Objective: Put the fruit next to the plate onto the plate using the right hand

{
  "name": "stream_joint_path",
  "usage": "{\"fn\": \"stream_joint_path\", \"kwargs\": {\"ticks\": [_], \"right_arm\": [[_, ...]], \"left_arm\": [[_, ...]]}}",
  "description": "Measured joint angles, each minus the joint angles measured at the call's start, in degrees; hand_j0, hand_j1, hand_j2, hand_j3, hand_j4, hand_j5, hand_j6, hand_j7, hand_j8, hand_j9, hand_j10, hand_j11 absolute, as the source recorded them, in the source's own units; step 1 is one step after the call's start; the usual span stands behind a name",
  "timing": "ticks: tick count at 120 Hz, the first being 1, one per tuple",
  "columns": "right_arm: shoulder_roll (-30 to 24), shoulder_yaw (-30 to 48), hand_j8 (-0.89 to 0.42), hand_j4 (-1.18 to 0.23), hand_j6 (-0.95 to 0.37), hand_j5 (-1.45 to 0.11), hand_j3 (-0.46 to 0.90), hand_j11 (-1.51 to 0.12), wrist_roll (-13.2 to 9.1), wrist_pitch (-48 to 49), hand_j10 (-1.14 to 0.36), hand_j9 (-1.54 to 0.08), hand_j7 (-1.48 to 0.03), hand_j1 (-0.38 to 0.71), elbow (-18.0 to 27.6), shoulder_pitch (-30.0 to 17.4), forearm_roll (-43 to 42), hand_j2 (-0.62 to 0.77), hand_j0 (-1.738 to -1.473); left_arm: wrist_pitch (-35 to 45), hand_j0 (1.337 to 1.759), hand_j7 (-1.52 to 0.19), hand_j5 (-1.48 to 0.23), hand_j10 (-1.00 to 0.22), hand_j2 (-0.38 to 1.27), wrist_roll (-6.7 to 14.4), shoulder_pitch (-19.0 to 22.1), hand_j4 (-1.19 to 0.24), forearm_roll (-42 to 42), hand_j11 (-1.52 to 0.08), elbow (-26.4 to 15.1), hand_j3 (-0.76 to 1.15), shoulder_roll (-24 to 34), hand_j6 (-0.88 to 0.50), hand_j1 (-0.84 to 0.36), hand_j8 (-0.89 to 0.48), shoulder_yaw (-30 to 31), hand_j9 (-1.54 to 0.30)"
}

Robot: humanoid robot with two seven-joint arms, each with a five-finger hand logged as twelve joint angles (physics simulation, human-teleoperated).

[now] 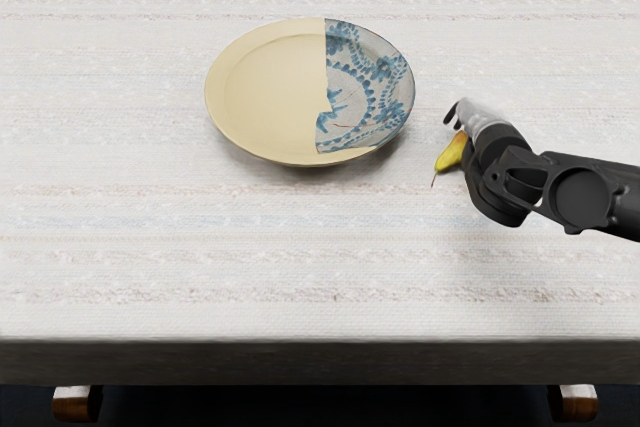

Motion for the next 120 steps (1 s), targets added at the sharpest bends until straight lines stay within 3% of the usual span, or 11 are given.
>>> {"fn": "stream_joint_path", "kwargs": {"ticks": [9, 15, 47, 56, 63, 67, 71, 120], "right_arm": [[-0.1, 0.1, -0.39, -0.45, -0.45, -0.59, 0.00, -0.60, 0.0, 0.4, -0.45, -0.60, -0.58, 0.17, 0.0, -0.1, -0.1, -0.07, -1.656], [-0.1, 0.2, -0.34, -0.48, -0.49, -0.64, 0.00, -0.65, 0.0, 0.9, -0.41, -0.65, -0.63, 0.19, 0.0, -0.2, -0.2, -0.06, -1.655], [-0.1, 0.4, -0.23, -0.65, -0.37, -0.75, 0.00, -0.85, -0.2, 1.9, -0.25, -0.80, -0.79, 0.22, 0.0, -0.4, 0.3, -0.11, -1.640], [-0.2, 0.4, -0.20, -0.69, -0.35, -0.75, 0.01, -0.89, -0.2, 1.8, -0.23, -0.83, -0.83, 0.28, 0.0, -0.5, 0.4, -0.01, -1.637], [-0.2, 0.4, -0.20, -0.71, -0.35, -0.76, -0.02, -0.90, -0.1, 1.8, -0.25, -0.85, -0.85, 0.25, 0.0, -0.6, 0.7, -0.06, -1.633], [-0.3, 0.5, -0.22, -0.71, -0.38, -0.78, -0.07, -0.91, -0.1, 1.8, -0.28, -0.86, -0.86, 0.25, 0.0, -0.5, 1.1, -0.03, -1.633], [-0.4, 1.2, -0.24, -0.71, -0.41, -0.80, 0.00, -0.91, 0.0, 1.9, -0.31, -0.87, -0.86, 0.25, 0.0, -0.4, 1.4, 0.02, -1.640], [-3.1, 11.4, -0.37, -0.68, -0.57, -0.94, 0.00, -0.96, 0.0, 5.5, -0.51, -0.95, -0.91, 0.21, 0.0, 4.1, 2.5, 0.28, -1.653]], "left_arm": [[0.0, 1.658, -0.03, -0.03, -0.02, 0.00, 0.0, 0.0, -0.02, 0.0, -0.03, 0.0, 0.00, 0.0, -0.02, 0.32, -0.02, 0.0, -0.03], [0.0, 1.658, -0.03, -0.03, -0.02, 0.00, 0.0, 0.0, -0.02, 0.0, -0.03, 0.0, 0.00, 0.0, -0.02, 0.32, -0.02, 0.0, -0.03], [0.0, 1.658, -0.03, -0.03, -0.02, 0.00, 0.0, 0.0, -0.02, 0.0, -0.03, 0.0, 0.00, 0.0, -0.02, 0.32, -0.02, 0.0, -0.03], [0.0, 1.658, -0.03, -0.03, -0.02, 0.00, 0.0, 0.0, -0.02, 0.0, -0.03, 0.0, 0.00, 0.0, -0.02, 0.32, -0.02, 0.0, -0.03], [0.0, 1.658, -0.03, -0.03, -0.02, 0.00, 0.0, 0.0, -0.02, 0.0, -0.03, 0.0, 0.00, 0.0, -0.02, 0.32, -0.02, 0.0, -0.03], [0.0, 1.658, -0.03, -0.03, -0.02, 0.00, 0.0, 0.0, -0.02, 0.0, -0.03, 0.0, 0.00, 0.0, -0.02, 0.32, -0.02, 0.0, -0.03], [0.0, 1.658, -0.03, -0.03, -0.02, 0.00, 0.0, 0.0, -0.02, 0.0, -0.03, 0.0, 0.00, 0.0, -0.02, 0.32, -0.02, 0.0, -0.03], [0.0, 1.658, -0.03, -0.03, -0.02, 0.00, 0.0, 0.0, -0.02, 0.0, -0.03, 0.0, 0.00, 0.0, -0.02, 0.32, -0.02, 0.0, -0.03]]}}
